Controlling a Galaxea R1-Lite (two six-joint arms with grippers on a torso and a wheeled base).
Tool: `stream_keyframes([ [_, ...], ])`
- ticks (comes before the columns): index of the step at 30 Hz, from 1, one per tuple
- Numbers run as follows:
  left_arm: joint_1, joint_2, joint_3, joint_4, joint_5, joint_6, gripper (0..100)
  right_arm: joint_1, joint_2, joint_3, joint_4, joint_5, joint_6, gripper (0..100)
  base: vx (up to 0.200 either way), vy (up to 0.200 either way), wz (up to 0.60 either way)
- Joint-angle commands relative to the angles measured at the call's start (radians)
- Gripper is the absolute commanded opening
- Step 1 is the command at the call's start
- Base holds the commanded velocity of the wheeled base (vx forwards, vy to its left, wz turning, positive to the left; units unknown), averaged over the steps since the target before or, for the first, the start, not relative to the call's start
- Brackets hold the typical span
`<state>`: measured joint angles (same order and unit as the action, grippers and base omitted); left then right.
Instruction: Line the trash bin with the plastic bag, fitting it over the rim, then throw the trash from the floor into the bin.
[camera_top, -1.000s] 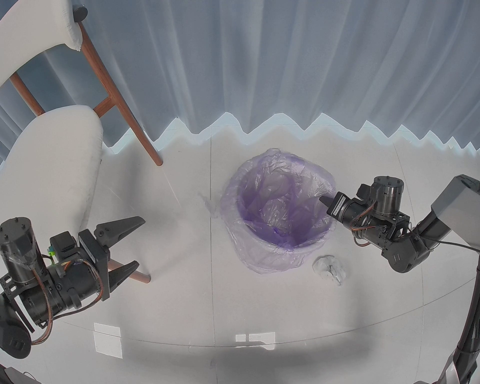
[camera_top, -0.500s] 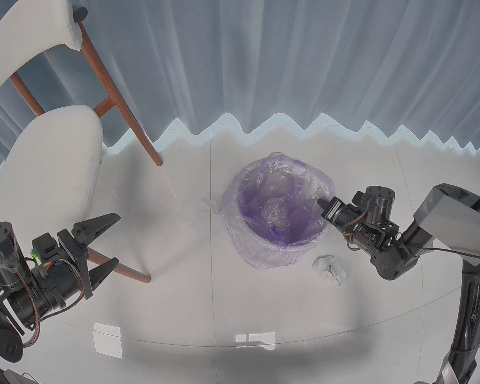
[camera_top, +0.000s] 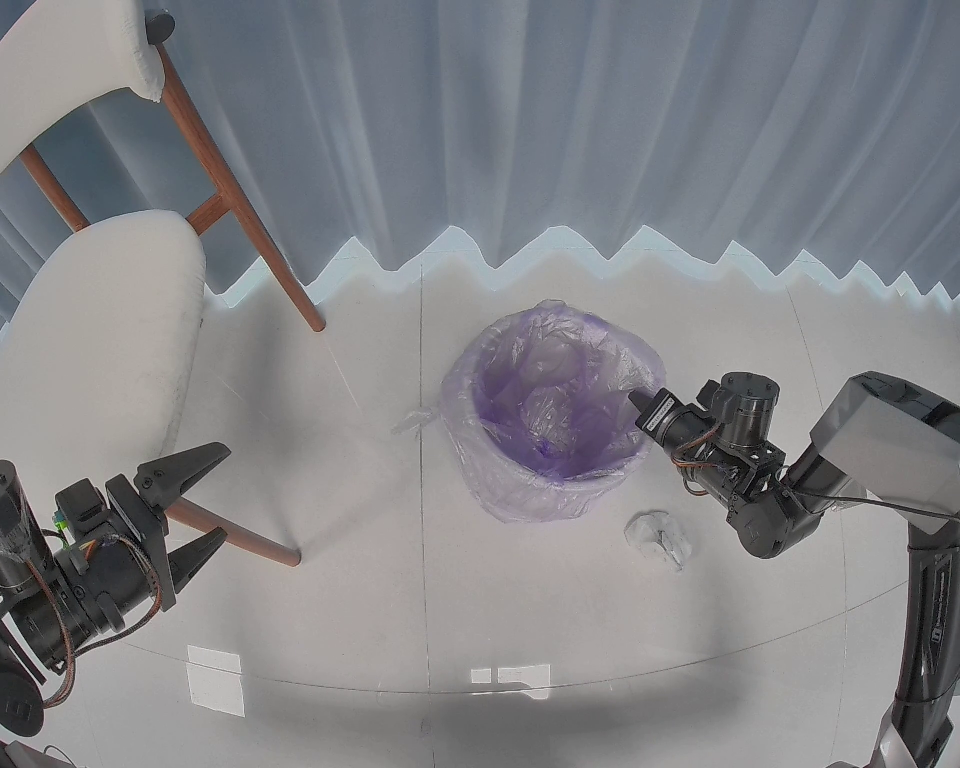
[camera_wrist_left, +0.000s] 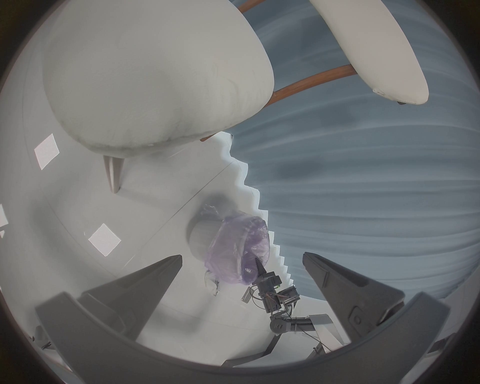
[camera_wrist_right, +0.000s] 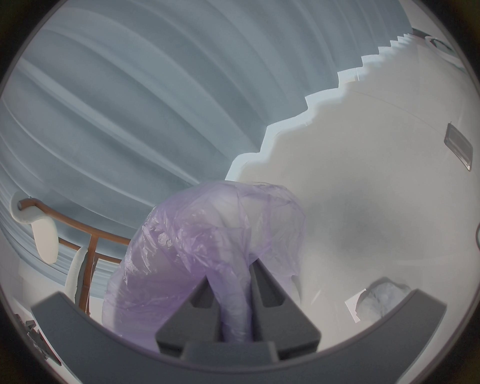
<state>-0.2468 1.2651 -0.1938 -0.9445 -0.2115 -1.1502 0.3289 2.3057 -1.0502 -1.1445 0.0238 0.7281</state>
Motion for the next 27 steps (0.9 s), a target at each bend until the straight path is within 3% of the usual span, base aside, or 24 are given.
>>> stream_keyframes([
  [1,0.017,-0.024,0.019,0.000,0.000,0.006,100,0.002,0.034,-0.025,-0.024,-0.008,-0.001,0,0.000,0.000,0.00],
  [12,0.026,-0.035,0.028,0.000,0.000,0.006,100,0.032,0.066,0.027,-0.107,-0.012,-0.019,0,0.000,0.000,0.00],
  [25,0.027,-0.075,0.071,0.000,-0.002,0.006,100,0.073,0.112,0.131,-0.255,-0.036,-0.156,0,0.000,0.000,0.00],
  [26,0.029,-0.075,0.071,0.000,-0.002,0.006,100,0.076,0.113,0.142,-0.262,-0.036,-0.161,100,0.000,0.000,0.00],
  [27,0.029,-0.075,0.070,0.000,-0.002,0.006,100,0.082,0.113,0.153,-0.270,-0.036,-0.161,100,0.000,0.000,0.00],
])
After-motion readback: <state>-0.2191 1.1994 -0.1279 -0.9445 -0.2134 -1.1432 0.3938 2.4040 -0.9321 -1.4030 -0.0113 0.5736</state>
